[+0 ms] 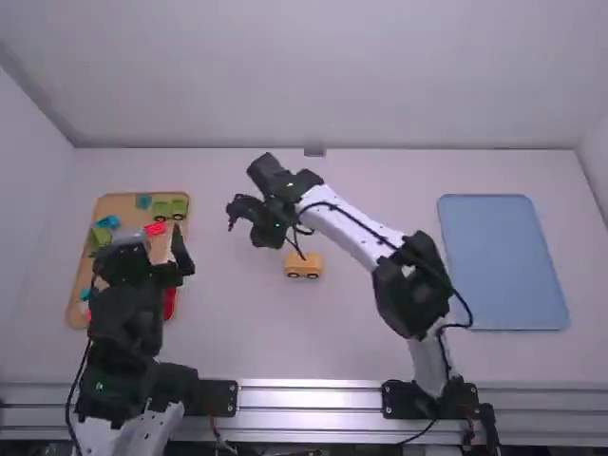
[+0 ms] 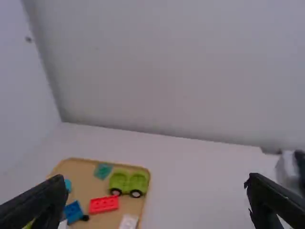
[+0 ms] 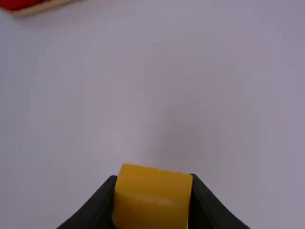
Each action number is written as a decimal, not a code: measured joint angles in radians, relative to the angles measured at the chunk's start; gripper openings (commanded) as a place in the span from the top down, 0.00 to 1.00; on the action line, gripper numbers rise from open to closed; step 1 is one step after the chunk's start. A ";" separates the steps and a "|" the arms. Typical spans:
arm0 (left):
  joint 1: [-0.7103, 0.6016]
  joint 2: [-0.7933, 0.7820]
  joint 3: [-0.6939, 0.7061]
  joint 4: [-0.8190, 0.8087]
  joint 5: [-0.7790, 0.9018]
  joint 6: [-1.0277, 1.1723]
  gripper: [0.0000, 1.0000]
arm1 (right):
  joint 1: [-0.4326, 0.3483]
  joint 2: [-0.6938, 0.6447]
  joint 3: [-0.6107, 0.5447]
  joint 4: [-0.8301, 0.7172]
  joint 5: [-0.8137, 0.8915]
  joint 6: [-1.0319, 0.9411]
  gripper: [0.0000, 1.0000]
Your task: Assemble lego blocks to make yellow taxi
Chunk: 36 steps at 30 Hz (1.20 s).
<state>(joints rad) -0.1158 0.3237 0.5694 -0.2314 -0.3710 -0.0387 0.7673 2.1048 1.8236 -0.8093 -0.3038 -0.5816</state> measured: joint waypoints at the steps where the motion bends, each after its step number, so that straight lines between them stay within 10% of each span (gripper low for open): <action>1: 0.000 -0.032 0.000 -0.023 -0.019 -0.005 0.01 | 0.024 0.057 0.069 -0.038 0.013 -0.020 0.86; 16: 0.001 -0.086 -0.077 -0.003 -0.054 -0.015 0.01 | 0.146 0.507 0.513 -0.314 0.193 -0.124 0.85; 17: 0.001 -0.086 -0.085 0.005 -0.053 -0.015 0.01 | 0.148 0.514 0.513 -0.316 0.198 -0.124 0.75; 19: 0.001 -0.086 -0.097 0.024 -0.054 -0.015 0.01 | 0.148 0.524 0.513 -0.319 0.207 -0.122 0.16; 20: 0.001 -0.086 -0.099 0.026 -0.053 -0.015 0.01 | 0.148 0.525 0.513 -0.317 0.210 -0.124 0.01; 36: 0.001 -0.002 -0.117 0.158 0.007 -0.014 0.01 | 0.036 0.461 0.794 -0.503 0.151 -0.077 0.02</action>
<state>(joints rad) -0.1150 0.3218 0.4519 -0.0731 -0.3641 -0.0528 0.8036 2.5656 2.6175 -1.3125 -0.1528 -0.6590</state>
